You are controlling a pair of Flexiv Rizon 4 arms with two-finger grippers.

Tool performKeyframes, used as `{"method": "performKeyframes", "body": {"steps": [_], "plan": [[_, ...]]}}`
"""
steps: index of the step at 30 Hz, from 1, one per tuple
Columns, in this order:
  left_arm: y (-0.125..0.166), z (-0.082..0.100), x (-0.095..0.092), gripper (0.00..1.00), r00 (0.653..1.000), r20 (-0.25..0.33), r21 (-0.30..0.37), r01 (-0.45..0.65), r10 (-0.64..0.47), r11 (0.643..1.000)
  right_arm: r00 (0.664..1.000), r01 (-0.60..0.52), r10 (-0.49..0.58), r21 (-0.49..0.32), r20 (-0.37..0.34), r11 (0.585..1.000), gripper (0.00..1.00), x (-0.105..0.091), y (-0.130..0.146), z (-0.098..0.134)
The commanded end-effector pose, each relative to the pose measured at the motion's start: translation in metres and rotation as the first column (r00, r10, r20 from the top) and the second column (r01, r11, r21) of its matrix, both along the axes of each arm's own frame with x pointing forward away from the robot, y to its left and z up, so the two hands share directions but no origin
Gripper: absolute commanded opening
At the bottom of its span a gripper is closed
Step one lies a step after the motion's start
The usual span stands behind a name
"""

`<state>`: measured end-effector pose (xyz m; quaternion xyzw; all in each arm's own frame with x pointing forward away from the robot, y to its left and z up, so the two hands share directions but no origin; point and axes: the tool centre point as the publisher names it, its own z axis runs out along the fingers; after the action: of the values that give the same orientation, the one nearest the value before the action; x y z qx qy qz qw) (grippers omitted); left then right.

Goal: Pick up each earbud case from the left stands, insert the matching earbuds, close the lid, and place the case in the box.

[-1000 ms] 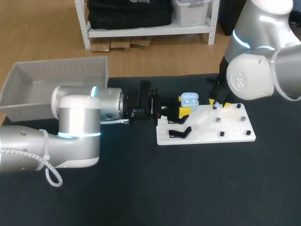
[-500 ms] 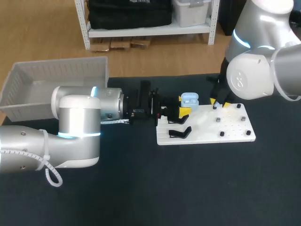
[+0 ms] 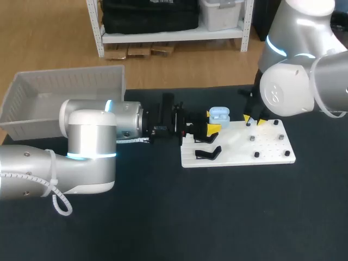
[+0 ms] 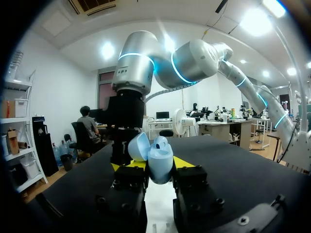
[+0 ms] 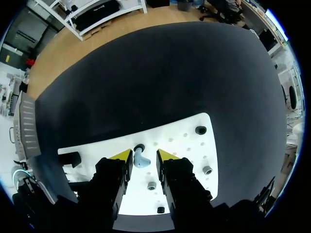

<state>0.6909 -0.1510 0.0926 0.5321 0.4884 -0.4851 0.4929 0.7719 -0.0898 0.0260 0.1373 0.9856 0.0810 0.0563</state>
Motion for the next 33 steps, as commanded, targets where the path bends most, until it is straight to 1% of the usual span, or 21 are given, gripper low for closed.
{"method": "performKeyframes", "body": {"steps": [1, 11, 15, 17, 19, 27, 33], "plan": [[-0.0002, -0.0007, -0.0017, 0.0, 1.0, 0.004, -0.003, -0.007, 0.007, 1.0, 1.0, 0.005, -0.005, -0.003, 0.003, 1.0, 0.31, -0.0017, 0.0016, 0.001], [-0.0002, -0.0007, -0.0017, 0.0, 1.0, 0.004, -0.003, -0.007, 0.007, 1.0, 1.0, 0.013, -0.013, -0.004, -0.006, 1.0, 0.29, -0.0018, 0.0045, -0.0022], [-0.0002, -0.0007, -0.0017, 0.0, 1.0, 0.004, -0.003, -0.007, 0.007, 1.0, 1.0, 0.016, -0.017, -0.005, -0.007, 1.0, 0.25, -0.0017, 0.0044, -0.003], [-0.0002, -0.0007, -0.0017, 0.0, 1.0, 0.004, -0.003, -0.007, 0.007, 1.0, 1.0, 0.018, -0.018, -0.005, -0.007, 1.0, 0.22, -0.0018, 0.0043, -0.0031], [-0.0002, -0.0007, -0.0017, 0.0, 1.0, 0.004, -0.003, -0.007, 0.007, 1.0, 1.0, 0.018, -0.018, -0.007, -0.008, 1.0, 0.22, -0.0019, 0.0043, -0.0031], [-0.0002, -0.0007, -0.0017, 0.0, 1.0, 0.004, -0.003, -0.007, 0.007, 1.0, 1.0, 0.021, -0.021, -0.009, -0.004, 1.0, 0.29, -0.0021, 0.0051, 0.0], [-0.0002, -0.0007, -0.0017, 0.0, 1.0, 0.004, -0.003, -0.007, 0.007, 1.0, 1.0, 0.027, -0.027, -0.008, 0.002, 1.0, 0.27, -0.0012, 0.0045, 0.0022]]}}
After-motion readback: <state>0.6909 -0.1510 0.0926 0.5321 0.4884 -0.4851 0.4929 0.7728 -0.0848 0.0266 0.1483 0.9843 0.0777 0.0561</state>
